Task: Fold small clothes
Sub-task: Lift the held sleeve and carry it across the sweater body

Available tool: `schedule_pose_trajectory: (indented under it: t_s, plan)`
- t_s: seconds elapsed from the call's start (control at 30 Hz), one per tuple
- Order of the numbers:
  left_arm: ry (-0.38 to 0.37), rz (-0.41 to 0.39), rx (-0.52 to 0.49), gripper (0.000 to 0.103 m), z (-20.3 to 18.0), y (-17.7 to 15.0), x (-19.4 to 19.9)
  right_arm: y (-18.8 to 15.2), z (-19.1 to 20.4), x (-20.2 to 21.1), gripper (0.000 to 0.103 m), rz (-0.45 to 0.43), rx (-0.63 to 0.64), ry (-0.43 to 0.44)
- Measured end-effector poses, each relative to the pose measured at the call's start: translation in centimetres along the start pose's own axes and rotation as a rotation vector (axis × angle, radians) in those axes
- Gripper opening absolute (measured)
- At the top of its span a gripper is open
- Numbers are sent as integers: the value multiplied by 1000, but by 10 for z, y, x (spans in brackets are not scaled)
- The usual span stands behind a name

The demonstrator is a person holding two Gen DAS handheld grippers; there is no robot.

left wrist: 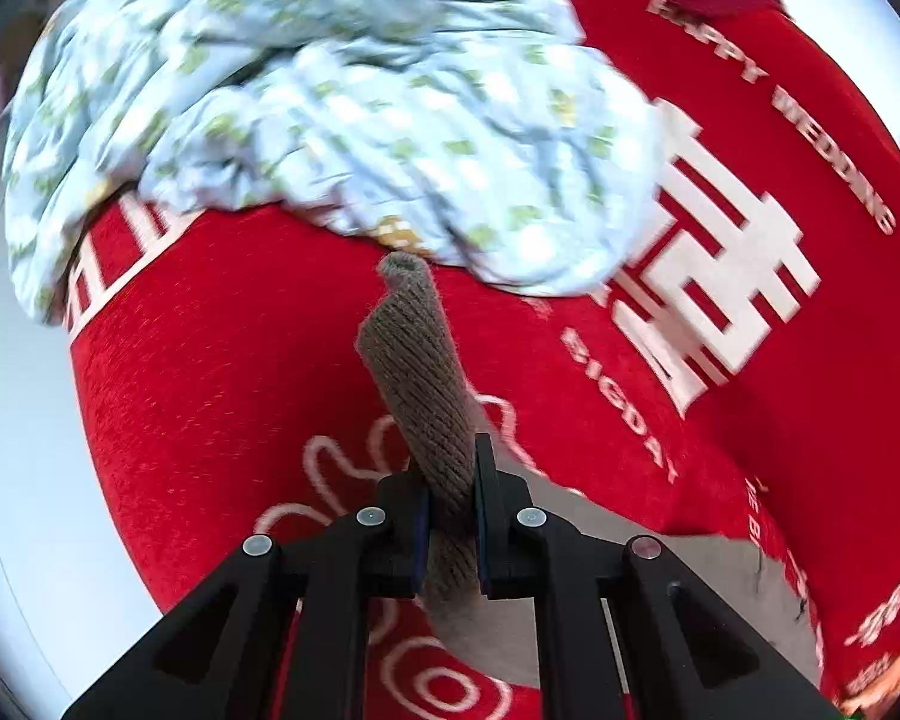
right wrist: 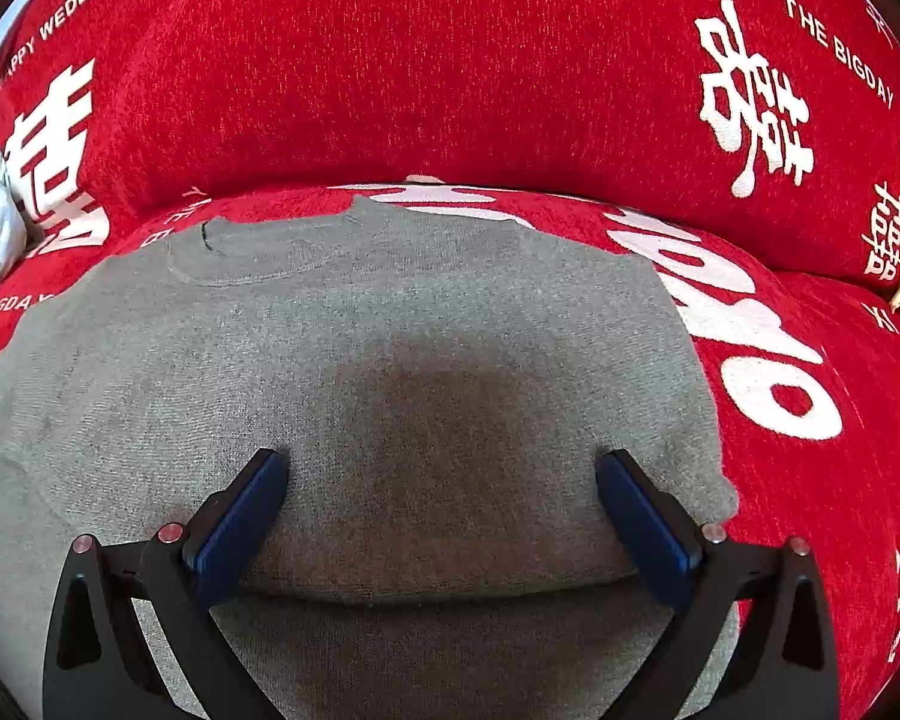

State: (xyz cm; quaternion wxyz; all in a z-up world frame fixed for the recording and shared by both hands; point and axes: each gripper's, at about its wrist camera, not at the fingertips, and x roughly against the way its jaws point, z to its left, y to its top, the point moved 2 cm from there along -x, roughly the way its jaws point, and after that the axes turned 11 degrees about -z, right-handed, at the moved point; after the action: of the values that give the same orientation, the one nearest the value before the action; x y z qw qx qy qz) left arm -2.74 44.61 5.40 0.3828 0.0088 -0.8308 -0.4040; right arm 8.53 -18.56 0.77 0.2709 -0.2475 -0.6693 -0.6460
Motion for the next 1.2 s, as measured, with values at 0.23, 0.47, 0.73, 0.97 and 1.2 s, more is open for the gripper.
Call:
schedule_pose_trajectory:
  t_s: [0.23,0.47,0.73,0.97,1.2]
  plan:
    - [-65,32,-86,12,-53,-12,8,0,0,0,103,0,0,1]
    - [-117,94,-109,12,-94,-33,9,1,0,0,103,-1,-4,4]
    - [-169,153,-231,12,-159,-63,15,1,-1,0,103,-3,-10,9]
    - [-223,191,-299,12,-207,-93,24,0,-1,0,103,-5,-17,15]
    - [-251,212,-358,12,-245,-122,30,0,-2,0,103,-6,-19,16]
